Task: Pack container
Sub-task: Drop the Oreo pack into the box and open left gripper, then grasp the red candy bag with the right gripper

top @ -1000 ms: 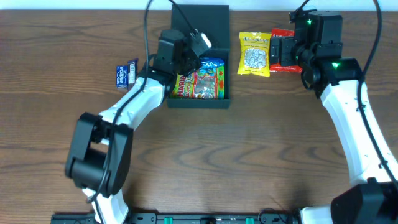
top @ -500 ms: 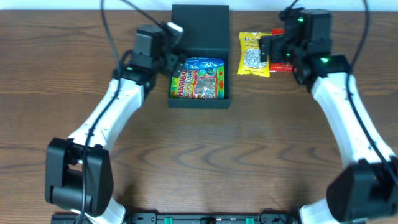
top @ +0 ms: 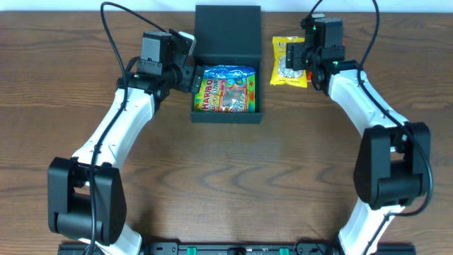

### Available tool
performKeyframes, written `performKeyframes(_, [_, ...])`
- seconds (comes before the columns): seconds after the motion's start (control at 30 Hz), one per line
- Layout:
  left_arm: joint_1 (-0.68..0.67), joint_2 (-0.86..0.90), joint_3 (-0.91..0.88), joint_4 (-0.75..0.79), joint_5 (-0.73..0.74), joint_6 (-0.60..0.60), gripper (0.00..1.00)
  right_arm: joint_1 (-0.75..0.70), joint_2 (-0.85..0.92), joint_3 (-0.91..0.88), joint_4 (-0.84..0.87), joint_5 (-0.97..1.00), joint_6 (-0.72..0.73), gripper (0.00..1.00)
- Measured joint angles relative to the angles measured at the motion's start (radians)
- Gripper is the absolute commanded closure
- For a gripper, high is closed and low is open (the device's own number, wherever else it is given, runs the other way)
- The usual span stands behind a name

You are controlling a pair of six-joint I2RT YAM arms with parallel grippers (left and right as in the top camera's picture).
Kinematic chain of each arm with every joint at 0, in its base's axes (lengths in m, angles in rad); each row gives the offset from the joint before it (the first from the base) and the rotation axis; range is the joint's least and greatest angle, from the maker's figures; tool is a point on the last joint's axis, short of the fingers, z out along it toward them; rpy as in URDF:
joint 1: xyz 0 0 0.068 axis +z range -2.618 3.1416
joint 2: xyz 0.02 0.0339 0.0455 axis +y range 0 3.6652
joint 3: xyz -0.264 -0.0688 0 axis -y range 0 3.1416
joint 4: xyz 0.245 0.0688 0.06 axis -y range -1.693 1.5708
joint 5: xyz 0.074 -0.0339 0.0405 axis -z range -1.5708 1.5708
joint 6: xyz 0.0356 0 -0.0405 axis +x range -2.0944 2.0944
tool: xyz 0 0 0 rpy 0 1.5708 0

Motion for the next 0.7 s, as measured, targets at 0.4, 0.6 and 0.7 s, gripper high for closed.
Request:
performKeyframes(0.4, [0.0,0.0,0.0,-0.004,0.001,-0.003,0.05,-0.092,0.088,0.0,0.074,0.095,0.004,0.28])
performKeyframes(0.6, [0.0,0.0,0.0,-0.005,0.001,-0.003,0.05,-0.14,0.101,0.0,0.087,0.097,0.008,0.27])
performKeyframes(0.7, [0.0,0.0,0.0,-0.006,0.001,-0.003,0.05,-0.145,0.119,0.0,0.089,0.096,0.008,0.27])
